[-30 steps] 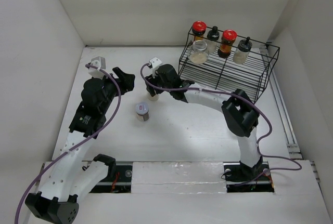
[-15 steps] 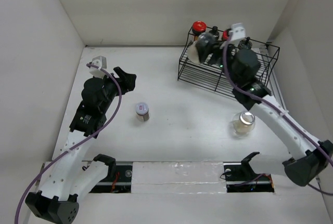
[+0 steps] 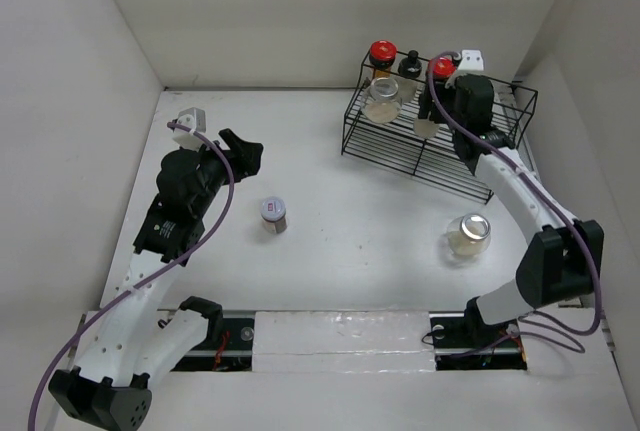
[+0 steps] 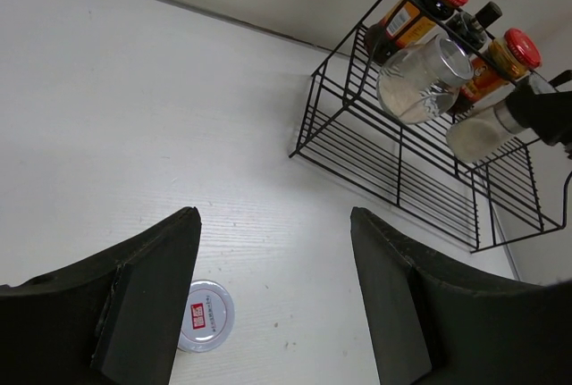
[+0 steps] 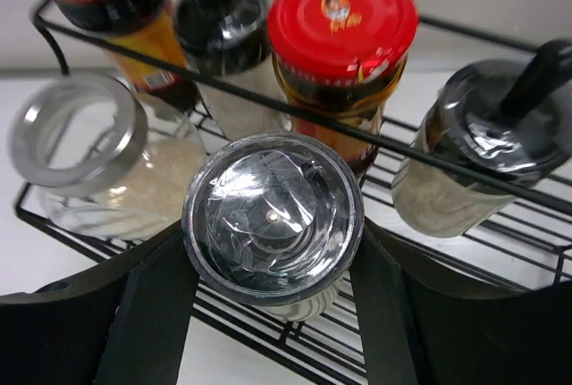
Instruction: Organize the condiment bottles
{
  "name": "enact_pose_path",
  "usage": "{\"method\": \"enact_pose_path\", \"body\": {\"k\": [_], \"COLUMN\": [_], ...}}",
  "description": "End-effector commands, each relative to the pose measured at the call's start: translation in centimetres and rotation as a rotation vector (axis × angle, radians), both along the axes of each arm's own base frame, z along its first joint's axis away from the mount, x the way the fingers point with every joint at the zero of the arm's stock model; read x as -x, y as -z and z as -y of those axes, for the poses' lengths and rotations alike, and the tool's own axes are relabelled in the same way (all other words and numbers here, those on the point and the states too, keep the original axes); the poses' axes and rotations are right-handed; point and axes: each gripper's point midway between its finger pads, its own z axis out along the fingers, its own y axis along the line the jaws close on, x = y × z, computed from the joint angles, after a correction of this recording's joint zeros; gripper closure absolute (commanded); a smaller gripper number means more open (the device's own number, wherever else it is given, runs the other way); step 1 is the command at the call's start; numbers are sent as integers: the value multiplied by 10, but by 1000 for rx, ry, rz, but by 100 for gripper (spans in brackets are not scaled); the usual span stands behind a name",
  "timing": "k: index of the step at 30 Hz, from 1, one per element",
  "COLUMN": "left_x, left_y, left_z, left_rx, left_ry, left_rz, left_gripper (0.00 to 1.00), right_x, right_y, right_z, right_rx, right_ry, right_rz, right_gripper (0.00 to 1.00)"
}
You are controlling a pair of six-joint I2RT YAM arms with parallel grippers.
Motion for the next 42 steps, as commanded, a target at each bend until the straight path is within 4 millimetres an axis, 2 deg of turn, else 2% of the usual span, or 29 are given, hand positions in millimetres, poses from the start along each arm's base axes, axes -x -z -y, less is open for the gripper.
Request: {"method": "enact_pose_path", "body": {"k": [1, 7, 10, 13, 14, 17, 18, 21, 22, 23, 24, 25, 27, 28, 30, 31, 32, 35, 36, 37, 42], "left_x": [-1, -1, -1, -1, -1, -1, -1, -1, -1, 1, 1, 3, 3, 6, 8, 9, 11, 14, 16, 19, 23], "left_y": [-15, -15, -15, -15, -15, -17, -17, -17, -17, -20, -20, -22, -22, -26, -29, -31, -34, -37, -40, -43, -48], "left_z": [4, 4, 4, 4, 4, 4, 6, 6, 6, 5, 5, 4, 4, 4, 5, 6, 6, 7, 6, 5, 3], "left_rx": [9, 9, 9, 9, 9, 11, 13, 13, 13, 15, 15, 18, 18, 22, 26, 29, 32, 36, 39, 42, 48], "left_ry": [21, 21, 21, 21, 21, 21, 30, 31, 31, 31, 31, 30, 30, 30, 41, 52, 52, 61, 61, 61, 61], "left_rz": [53, 53, 53, 53, 53, 61, 61, 61, 61, 70, 70, 79, 79, 90, 99, 107, 116, 126, 136, 148, 166], "left_gripper": [36, 36, 36, 36, 36, 36, 36, 36, 36, 36, 36, 36, 36, 36, 36, 36, 36, 36, 36, 36, 36], "right_x": [-13, -27, -31, -30, -24, -14, -5, 14, 28, 37, 45, 61, 83, 103, 125, 139, 154, 189, 198, 206, 217], "right_y": [-60, -36, -26, -24, -28, -39, -57, -67, -81, -79, -66, -72, -45, -19, 6, 36, 38, 84, 84, 95, 108], "right_z": [-8, -13, -14, -13, -13, -9, -9, 0, 8, 15, 22, 30, 47, 54, 66, 68, 74, 93, 96, 100, 112], "right_rx": [-53, -58, -54, -56, -55, -55, -61, -56, -74, -77, -81, -120, -110, -125, -144, -143, -178, -169, -197, -208, -250], "right_ry": [-31, -59, -59, -32, -26, -14, -9, 40, 68, 119, 152, 185, 270, 304, 358, 372, 389, 465, 473, 472, 501], "right_rz": [157, 104, 85, 75, 78, 88, 125, 136, 164, 155, 126, 138, 57, -9, -66, -130, -121, -230, -230, -276, -366], "right_gripper": [55, 55, 50, 28, 15, 2, 0, 0, 0, 0, 0, 0, 0, 0, 0, 0, 0, 0, 0, 0, 0]}}
